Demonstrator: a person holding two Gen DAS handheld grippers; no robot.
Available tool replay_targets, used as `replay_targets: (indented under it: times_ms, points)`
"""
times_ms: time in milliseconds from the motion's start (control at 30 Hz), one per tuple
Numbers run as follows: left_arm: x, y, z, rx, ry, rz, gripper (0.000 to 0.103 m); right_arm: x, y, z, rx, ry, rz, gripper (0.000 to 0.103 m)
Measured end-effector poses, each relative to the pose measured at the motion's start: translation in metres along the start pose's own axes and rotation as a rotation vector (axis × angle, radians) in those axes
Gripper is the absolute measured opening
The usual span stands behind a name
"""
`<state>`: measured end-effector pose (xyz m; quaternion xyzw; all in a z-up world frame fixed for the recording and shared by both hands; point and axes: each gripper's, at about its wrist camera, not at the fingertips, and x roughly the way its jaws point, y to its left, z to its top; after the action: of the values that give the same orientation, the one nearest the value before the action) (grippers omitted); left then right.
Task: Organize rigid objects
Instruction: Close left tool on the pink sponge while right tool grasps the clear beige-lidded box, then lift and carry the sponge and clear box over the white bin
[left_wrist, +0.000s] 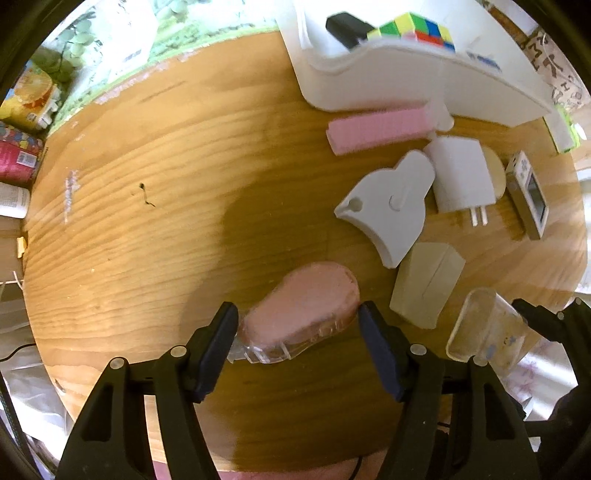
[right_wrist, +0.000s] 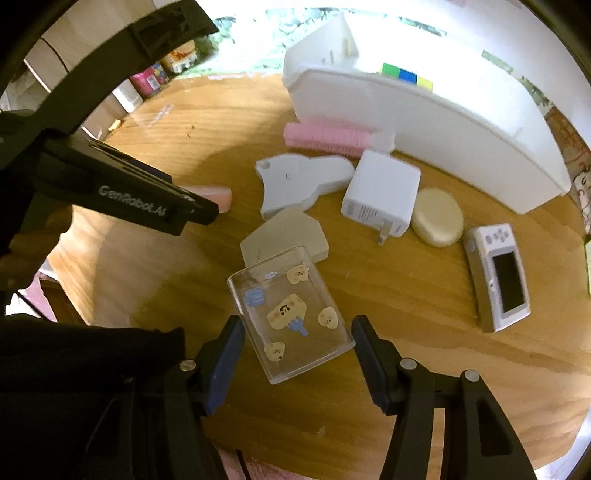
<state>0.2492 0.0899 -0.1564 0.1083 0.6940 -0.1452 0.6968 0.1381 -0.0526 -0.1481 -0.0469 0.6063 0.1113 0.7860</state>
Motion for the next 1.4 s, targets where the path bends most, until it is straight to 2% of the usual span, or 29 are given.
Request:
replay_targets:
  times_ms: [33,67,200,433,600,700,767,800,967,1400]
  points:
    - [-0.005,0.001,0.001,-0.008,-0.009,-0.007,0.058,-0.005,-0.001,0.000,-0.006,-0.003,0.001,0.060]
    - [-0.010,0.002,0.003,-0.020,-0.011,-0.027,0.035,-0.011,-0.002,0.001,-0.018,-0.010,0.000,0.060]
    - [-0.022,0.008,0.008,-0.047,-0.018,-0.039,0.034,-0.029,-0.009,0.008,-0.057,-0.046,0.007,0.060]
    - [-0.019,0.015,0.013,-0.165,0.005,-0.054,0.021,-0.047,-0.025,0.020,-0.125,-0.074,0.014,0.060]
    - [-0.021,0.025,0.005,-0.254,-0.004,-0.097,0.022,-0.050,-0.034,0.026,-0.135,-0.093,0.034,0.060]
    - [-0.021,0.033,0.000,-0.319,0.007,-0.127,0.033,-0.053,-0.037,0.027,-0.146,-0.106,0.039,0.060]
    - [-0.019,0.036,-0.003,-0.342,0.010,-0.138,0.048,-0.057,-0.039,0.028,-0.148,-0.118,0.050,0.060]
    - [-0.018,0.036,-0.006,-0.349,0.011,-0.143,0.051,-0.058,-0.040,0.028,-0.148,-0.123,0.055,0.060]
    - [-0.003,0.029,-0.016,-0.392,0.022,-0.192,0.076,-0.068,-0.046,0.029,-0.142,-0.151,0.066,0.060]
    - [0.032,0.009,-0.014,-0.393,0.126,-0.118,0.077,-0.074,-0.065,0.029,-0.098,-0.164,0.048,0.060]
